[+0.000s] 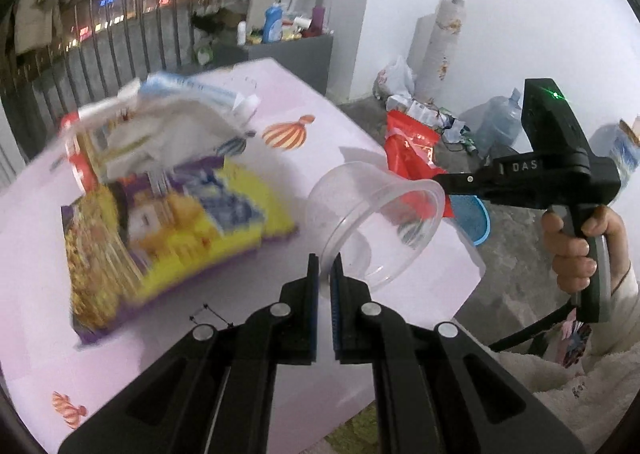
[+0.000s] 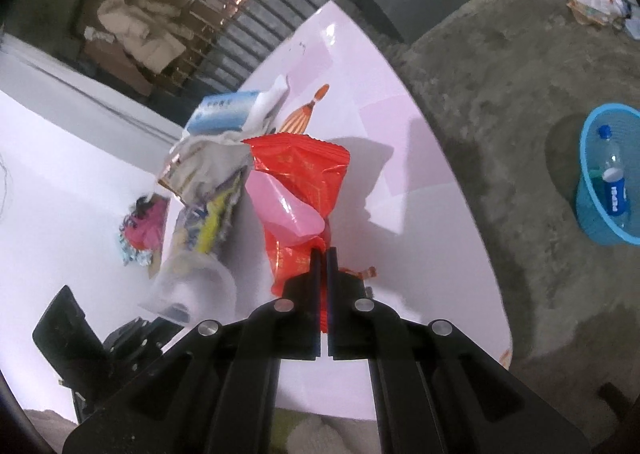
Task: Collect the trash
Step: 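Carry wrapper and cup over the wastebasket and open both tools to drop them, then bring both tools back to the table toward the purple noodle bag, then close the right tool on the edge of the purple noodle bag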
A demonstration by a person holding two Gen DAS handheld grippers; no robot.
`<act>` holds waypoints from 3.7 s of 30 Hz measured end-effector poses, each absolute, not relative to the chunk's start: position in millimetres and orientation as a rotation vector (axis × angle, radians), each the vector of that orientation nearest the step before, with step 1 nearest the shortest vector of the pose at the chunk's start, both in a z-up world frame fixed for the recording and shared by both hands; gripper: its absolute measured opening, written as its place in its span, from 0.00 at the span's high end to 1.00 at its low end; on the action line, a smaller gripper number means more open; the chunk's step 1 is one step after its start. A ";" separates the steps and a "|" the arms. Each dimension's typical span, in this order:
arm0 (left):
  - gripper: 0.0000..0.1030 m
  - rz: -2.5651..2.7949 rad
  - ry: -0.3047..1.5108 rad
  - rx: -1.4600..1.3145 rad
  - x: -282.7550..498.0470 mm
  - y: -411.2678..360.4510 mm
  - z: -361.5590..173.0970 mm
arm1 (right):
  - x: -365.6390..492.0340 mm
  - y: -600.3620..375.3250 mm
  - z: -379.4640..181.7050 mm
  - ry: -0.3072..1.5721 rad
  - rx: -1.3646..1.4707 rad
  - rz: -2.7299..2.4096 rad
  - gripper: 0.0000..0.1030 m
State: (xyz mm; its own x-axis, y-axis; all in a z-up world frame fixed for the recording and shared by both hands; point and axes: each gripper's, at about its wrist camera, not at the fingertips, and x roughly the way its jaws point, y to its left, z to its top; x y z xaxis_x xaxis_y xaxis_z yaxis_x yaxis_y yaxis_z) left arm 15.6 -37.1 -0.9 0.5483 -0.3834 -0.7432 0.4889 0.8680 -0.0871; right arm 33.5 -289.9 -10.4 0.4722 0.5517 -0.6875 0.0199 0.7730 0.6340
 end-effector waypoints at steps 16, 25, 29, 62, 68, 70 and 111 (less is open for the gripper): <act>0.95 -0.688 0.742 0.251 47.3 -121.8 45.7 | -0.1 -390.4 17.8 0.794 0.741 0.153 0.99; 0.95 -0.890 0.944 0.301 124.0 -257.3 29.8 | -15.1 -474.8 -8.6 0.749 0.791 -0.166 0.99; 0.95 -0.933 1.110 0.352 157.2 -343.0 -14.0 | -19.5 -507.6 -40.8 0.773 0.848 -0.290 0.99; 0.41 -0.859 1.070 0.463 187.0 -416.3 -41.6 | -14.0 -566.7 -109.5 0.844 0.970 -0.469 0.48; 0.29 -0.792 0.976 0.297 151.2 -272.5 28.2 | 1.7 -515.8 -65.2 0.807 0.931 -0.246 0.45; 0.28 -0.729 0.942 0.270 137.1 -223.6 38.3 | 11.7 -495.2 -53.3 0.814 0.911 -0.164 0.44; 0.28 -0.691 1.024 -0.581 46.6 69.8 -28.8 | 68.5 -195.3 -31.1 1.266 0.776 0.612 0.41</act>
State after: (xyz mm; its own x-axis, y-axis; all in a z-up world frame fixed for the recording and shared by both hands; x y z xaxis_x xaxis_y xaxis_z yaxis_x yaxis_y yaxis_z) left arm 46.6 69.8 -28.8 0.3485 -0.7492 -0.5632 0.2413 0.6524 -0.7185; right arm 68.5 -195.3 -31.1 0.2066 0.7749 -0.5974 0.0136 0.6082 0.7937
